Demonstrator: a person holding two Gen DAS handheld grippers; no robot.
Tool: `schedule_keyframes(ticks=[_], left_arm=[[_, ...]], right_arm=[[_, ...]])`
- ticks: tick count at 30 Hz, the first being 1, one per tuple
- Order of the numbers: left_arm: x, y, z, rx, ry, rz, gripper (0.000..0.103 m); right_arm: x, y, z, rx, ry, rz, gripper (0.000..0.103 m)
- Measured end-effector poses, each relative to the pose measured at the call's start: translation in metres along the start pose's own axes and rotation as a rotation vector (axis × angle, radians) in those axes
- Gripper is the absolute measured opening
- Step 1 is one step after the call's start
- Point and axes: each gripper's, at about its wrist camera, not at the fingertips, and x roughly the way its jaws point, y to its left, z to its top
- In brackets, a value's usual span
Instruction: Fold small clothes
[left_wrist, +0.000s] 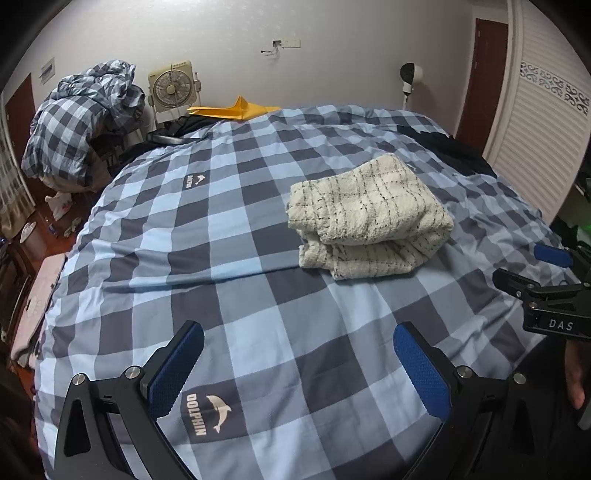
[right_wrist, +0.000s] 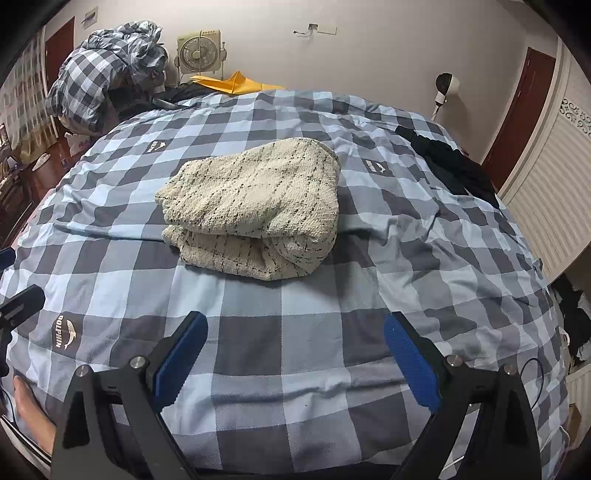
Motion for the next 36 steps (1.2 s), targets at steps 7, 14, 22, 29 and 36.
schedule_keyframes(ticks=[7,14,22,29,36], left_arm=[[-0.0011,-0.0062,-0.0014,0.034,-0.015,0.030,0.103],[-0.0001,-0.0057,-0.0004,0.040,-0.024,0.050,0.103],[0.0010,-0.0047,-0.0012,0.041,-0.026,0.057,0.103],[0.0010,-0.0033,-0.0020,0.033,-0.022,0.058,0.103],[0.0019,0.0004,-0.0018,0.013,-0.013,0.045,0.103]], right_arm=[[0.0008,-0.0002,0.0004,-0.007,0.000,-0.005,0.095],[-0.0003,-0.0007,0.0007,-0.011,-0.010,-0.014,0.095],[0.0004,-0.0012,0.0011,-0.016,-0.009,-0.015,0.095],[0.0020,-0.0014,-0.0006,-0.026,-0.006,-0.020,0.095],[0.0013,-0.0013,-0.0012,-0.025,-0.005,-0.023,0.095]])
